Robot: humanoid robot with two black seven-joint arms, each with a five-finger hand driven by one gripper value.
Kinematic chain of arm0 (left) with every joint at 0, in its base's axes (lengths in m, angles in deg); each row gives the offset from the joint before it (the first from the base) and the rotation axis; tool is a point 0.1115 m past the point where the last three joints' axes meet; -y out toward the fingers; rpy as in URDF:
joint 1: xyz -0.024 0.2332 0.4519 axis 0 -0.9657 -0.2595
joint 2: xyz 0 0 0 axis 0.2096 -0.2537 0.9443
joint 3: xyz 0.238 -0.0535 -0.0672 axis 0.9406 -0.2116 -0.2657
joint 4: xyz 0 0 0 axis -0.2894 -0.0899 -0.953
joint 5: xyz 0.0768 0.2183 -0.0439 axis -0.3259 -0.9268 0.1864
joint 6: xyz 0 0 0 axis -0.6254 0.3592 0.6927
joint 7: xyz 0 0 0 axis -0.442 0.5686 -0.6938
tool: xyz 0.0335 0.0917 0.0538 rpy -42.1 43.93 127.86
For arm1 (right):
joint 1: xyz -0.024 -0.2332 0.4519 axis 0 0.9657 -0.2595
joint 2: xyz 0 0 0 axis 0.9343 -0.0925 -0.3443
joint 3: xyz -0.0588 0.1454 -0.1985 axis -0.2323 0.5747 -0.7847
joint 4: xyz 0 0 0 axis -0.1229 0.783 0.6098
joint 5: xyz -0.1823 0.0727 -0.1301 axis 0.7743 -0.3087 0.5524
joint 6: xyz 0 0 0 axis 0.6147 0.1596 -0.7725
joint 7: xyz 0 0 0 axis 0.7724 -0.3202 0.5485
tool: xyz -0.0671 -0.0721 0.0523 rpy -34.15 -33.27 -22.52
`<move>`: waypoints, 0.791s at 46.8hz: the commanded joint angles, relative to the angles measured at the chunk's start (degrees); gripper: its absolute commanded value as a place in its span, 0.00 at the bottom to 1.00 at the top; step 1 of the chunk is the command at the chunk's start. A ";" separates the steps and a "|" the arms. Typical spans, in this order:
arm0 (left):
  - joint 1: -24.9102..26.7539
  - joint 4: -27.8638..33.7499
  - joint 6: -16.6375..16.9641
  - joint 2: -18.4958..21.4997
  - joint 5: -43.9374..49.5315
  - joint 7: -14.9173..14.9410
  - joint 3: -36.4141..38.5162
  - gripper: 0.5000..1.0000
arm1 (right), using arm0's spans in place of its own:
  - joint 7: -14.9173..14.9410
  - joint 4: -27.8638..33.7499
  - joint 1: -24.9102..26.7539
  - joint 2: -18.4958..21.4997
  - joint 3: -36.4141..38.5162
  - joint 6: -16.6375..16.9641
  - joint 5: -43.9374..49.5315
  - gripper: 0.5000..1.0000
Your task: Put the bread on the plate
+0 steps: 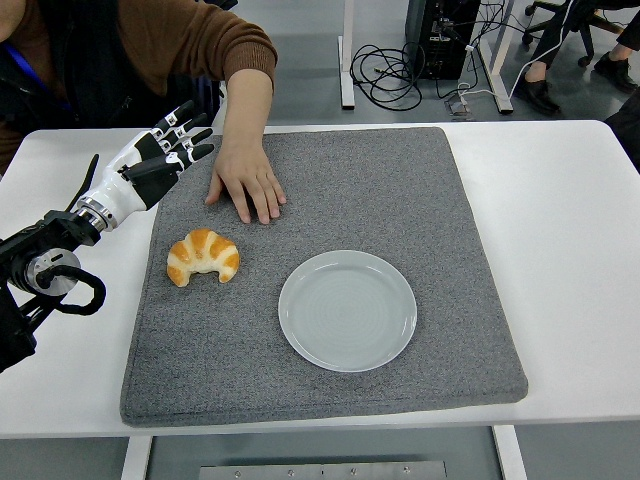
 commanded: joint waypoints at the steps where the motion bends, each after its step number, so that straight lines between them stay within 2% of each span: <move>1: 0.15 0.00 0.11 0.00 0.00 -0.08 0.17 0.97 | 0.00 0.00 -0.08 0.00 0.00 -0.01 0.00 1.00; 37: 0.15 0.00 1.25 -0.17 0.00 0.00 0.79 0.97 | 0.00 0.00 -0.26 0.00 0.00 0.00 0.00 1.00</move>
